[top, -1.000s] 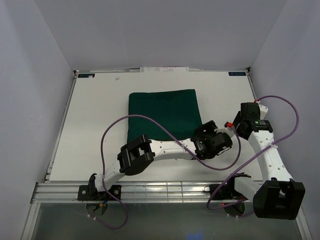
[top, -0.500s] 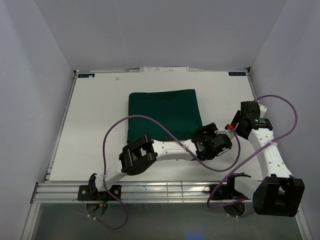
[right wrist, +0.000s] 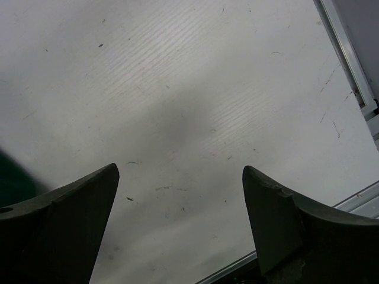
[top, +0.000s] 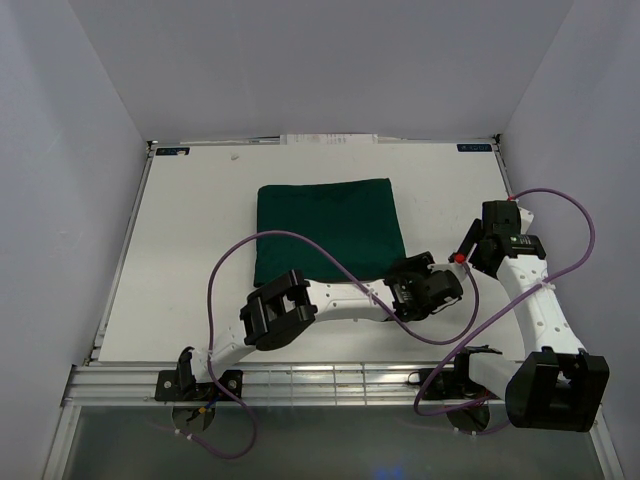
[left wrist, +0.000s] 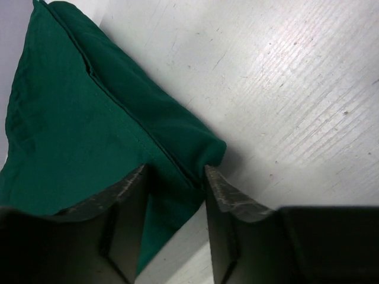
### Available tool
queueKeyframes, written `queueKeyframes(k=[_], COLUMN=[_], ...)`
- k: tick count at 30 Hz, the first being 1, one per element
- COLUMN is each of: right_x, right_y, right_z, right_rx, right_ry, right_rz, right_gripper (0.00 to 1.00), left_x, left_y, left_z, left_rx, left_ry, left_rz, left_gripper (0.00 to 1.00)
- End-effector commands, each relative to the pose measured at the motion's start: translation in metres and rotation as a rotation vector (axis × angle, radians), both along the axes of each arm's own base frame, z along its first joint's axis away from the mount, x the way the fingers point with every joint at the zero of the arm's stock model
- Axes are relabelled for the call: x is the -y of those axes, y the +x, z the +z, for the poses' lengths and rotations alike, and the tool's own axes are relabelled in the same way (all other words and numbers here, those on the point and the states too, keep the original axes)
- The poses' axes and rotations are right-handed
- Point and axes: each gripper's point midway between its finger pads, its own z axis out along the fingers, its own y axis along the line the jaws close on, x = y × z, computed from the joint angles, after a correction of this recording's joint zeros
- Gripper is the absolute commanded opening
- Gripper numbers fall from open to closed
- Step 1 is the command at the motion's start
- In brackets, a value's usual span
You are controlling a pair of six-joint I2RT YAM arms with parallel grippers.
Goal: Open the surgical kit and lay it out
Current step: Open the surgical kit at the center of the board.
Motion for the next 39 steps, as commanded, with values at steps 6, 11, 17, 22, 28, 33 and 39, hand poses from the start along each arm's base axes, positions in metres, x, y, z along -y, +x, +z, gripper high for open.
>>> queueKeyframes(k=[6, 11, 17, 22, 28, 33, 39], right_x=[-0.002, -0.003, -0.006, -0.006, -0.006, -0.007, -0.008], right_y=[0.011, 0.013, 0.016, 0.018, 0.018, 0.017, 0.017], right_z=[0.016, 0.017, 0.018, 0.019, 0.019, 0.018, 0.016], right_rx=[0.058, 0.057, 0.057, 0.059, 0.057, 0.055, 0.051], right_ry=[0.021, 0.027, 0.035, 0.036, 0.038, 0.042, 0.045], right_rz=[-0.008, 0.0, 0.012, 0.018, 0.019, 0.02, 0.02], right_gripper=[0.9, 0.9, 0.9, 0.9, 0.9, 0.9, 0.9], left_x=[0.014, 0.02, 0.023, 0.026, 0.018, 0.017, 0.015], left_y=[0.005, 0.003, 0.001, 0.001, 0.007, 0.003, 0.003], left_z=[0.049, 0.057, 0.062, 0.074, 0.062, 0.053, 0.048], left_rx=[0.038, 0.029, 0.004, -0.004, -0.025, -0.066, -0.068], left_ry=[-0.085, -0.107, -0.119, -0.141, -0.132, -0.136, -0.12], left_rz=[-0.009, -0.027, -0.038, -0.046, -0.018, -0.017, -0.006], left_gripper=[0.37, 0.39, 0.45, 0.5, 0.5, 0.54, 0.54])
